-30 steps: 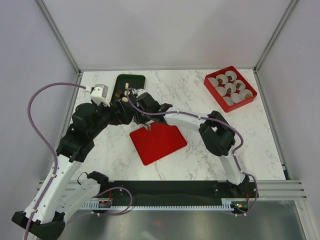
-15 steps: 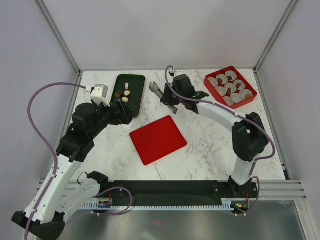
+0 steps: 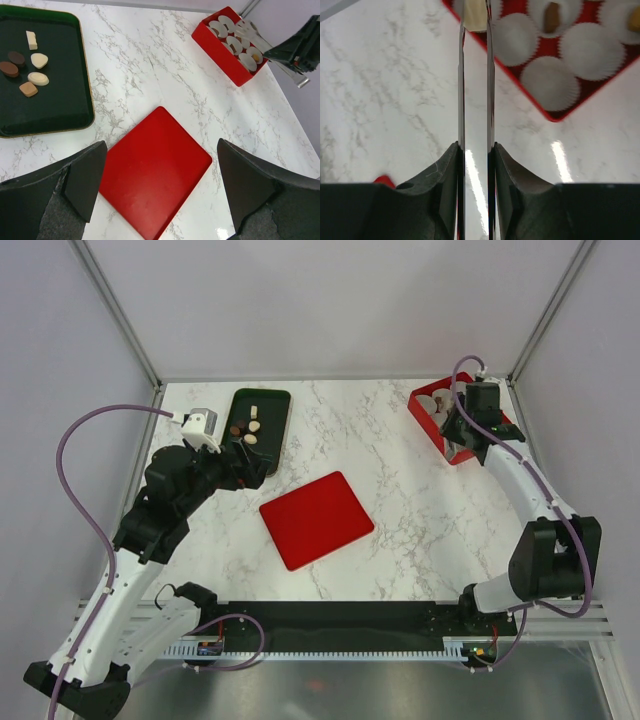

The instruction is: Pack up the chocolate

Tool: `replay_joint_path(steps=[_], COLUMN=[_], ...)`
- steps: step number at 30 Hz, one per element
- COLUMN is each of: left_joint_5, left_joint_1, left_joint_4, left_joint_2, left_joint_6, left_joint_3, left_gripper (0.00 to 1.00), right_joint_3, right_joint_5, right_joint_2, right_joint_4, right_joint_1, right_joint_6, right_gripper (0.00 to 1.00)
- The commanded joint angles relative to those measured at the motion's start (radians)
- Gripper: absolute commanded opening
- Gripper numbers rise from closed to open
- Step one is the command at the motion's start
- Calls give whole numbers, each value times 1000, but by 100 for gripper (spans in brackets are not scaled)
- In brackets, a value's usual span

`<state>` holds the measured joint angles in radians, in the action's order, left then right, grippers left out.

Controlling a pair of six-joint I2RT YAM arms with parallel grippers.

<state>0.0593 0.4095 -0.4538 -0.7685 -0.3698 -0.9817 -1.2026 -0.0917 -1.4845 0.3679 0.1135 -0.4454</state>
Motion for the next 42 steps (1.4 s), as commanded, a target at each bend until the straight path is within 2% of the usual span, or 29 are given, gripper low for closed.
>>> replay_joint_path(steps=[1,12,32,42], left_joint_5=[17,17,7,7], left_joint_1=[-5,-5,-5,-5], left_joint_4=[49,49,50,50], left_joint_2=[1,1,1,3], left_joint_6=[-23,-23,-20,-20], left_joint_3=[-2,0,-2,0], left_gripper=[100,100,100,100], right_joint_3=[14,-29,-58,-66], right_joint_5=[-78,-131,-184,-164], right_joint_2=[52,6,-89,-111], right_joint_4=[100,206,135,124], right_joint_1=[-69,-159,-178,-179], right_joint_6=[-4,19,54,54], right_gripper=[33,36,40,43])
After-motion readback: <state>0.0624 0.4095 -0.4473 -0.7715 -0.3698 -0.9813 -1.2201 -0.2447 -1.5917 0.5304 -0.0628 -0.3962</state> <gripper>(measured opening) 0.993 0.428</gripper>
